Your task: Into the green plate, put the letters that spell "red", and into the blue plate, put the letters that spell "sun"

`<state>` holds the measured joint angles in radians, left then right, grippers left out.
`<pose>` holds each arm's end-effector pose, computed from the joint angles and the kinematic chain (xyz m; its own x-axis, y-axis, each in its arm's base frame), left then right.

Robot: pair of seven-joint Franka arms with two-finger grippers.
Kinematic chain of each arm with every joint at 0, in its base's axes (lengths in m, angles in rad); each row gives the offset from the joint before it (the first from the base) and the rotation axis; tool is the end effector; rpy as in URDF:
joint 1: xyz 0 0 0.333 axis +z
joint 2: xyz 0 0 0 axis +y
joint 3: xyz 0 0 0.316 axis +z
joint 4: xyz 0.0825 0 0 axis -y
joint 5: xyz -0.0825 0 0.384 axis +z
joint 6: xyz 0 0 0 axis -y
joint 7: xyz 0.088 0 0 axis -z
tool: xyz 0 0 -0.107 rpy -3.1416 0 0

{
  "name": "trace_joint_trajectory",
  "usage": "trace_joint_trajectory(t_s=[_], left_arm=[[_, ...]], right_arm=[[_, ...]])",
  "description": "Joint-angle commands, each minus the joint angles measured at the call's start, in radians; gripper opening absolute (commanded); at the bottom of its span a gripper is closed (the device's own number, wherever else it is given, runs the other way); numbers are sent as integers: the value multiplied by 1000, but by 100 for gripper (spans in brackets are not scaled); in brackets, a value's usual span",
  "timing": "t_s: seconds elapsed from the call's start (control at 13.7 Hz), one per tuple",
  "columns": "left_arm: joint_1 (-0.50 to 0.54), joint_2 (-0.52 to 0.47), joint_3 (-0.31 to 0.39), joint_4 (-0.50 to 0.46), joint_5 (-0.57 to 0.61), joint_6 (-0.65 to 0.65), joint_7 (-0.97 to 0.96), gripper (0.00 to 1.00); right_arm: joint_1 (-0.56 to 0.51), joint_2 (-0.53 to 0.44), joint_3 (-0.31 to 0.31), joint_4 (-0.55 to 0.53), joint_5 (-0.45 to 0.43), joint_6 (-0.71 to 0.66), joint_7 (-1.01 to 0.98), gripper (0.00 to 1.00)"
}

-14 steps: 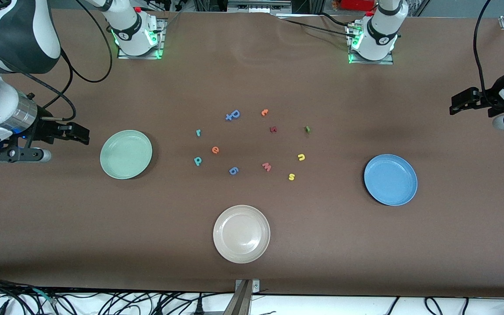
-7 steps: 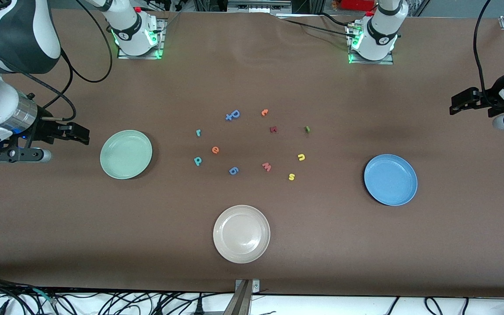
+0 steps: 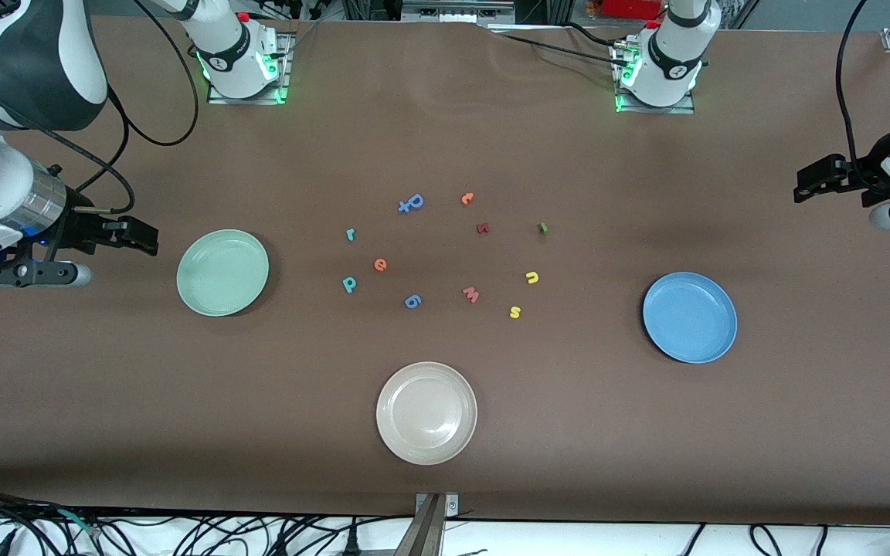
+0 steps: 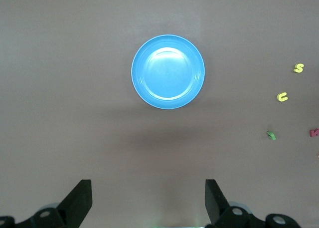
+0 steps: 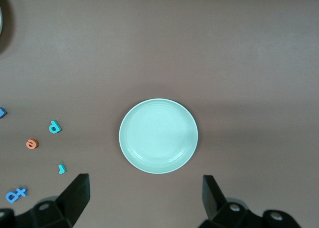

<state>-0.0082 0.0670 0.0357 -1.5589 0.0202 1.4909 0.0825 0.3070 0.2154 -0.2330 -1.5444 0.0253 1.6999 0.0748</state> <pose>0.5640 0.0172 0.5862 0.9893 -0.0534 -0.1359 -0.0554 -0.9984 -0.0114 0.6183 0.0609 0.5241 0.9986 -0.0016 -0.0521 -0.0001 -0.9996 0.0285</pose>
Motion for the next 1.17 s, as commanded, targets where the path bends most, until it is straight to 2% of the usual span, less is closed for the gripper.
trace_joint_trajectory(t_s=[0.0,1.1], left_arm=[[-3,14,-2,30,12,-8,-1,100],[-3,14,-2,30,12,-8,-1,100]], right_arm=[[14,4,-2,12,-13,-17,3,100],[18,9,-2,12,-13,-16,20,100]])
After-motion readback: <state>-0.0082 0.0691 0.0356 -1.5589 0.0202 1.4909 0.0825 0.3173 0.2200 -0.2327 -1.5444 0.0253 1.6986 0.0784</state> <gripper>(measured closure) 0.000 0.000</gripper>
